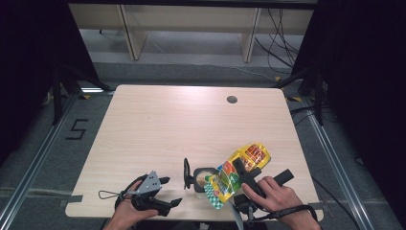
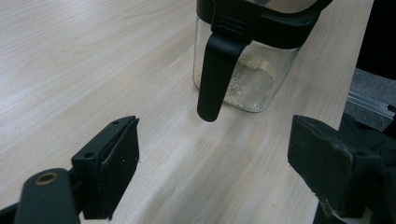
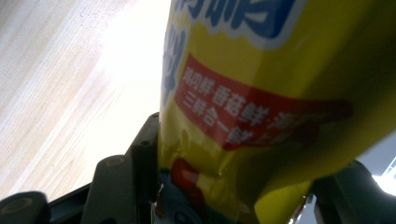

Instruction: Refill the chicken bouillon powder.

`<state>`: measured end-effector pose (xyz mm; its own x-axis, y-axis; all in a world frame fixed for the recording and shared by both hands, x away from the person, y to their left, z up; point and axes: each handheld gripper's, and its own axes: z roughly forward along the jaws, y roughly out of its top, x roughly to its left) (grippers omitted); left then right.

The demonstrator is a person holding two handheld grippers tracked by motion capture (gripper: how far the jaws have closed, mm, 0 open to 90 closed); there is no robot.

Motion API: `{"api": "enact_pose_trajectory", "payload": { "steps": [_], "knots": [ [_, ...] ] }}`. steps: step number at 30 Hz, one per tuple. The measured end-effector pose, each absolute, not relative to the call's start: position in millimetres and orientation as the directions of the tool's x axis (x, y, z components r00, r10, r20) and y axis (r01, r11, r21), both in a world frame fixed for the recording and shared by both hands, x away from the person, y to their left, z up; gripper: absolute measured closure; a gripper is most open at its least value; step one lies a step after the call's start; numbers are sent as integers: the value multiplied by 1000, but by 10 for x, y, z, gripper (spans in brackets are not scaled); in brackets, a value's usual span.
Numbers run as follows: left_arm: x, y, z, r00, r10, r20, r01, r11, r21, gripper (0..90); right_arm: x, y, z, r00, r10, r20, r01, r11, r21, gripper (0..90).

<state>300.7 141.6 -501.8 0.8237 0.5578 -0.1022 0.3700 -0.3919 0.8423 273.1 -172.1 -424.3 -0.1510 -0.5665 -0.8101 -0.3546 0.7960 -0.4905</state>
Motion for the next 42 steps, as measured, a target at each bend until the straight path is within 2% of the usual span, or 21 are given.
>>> {"api": "enact_pose_trajectory", "payload": {
  "steps": [22, 26, 35, 42],
  "knots": [
    [3004, 1412, -5021, 821, 560, -111, 378, -387, 841, 164, 2740, -1741, -4210, -149, -565, -811, -352, 797, -491, 446],
    [3012, 1426, -5014, 828, 553, -91, 361, -402, 842, 164, 2740, -1745, -4201, -146, -568, -810, -353, 795, -494, 446],
    [2989, 1403, -5020, 815, 567, -123, 383, -367, 847, 164, 2779, -1750, -4253, -162, -569, -806, -360, 795, -489, 447],
    [2995, 1405, -5005, 831, 548, -96, 357, -393, 847, 164, 2785, -1761, -4249, -162, -561, -812, -355, 801, -482, 447]
  ]
}}
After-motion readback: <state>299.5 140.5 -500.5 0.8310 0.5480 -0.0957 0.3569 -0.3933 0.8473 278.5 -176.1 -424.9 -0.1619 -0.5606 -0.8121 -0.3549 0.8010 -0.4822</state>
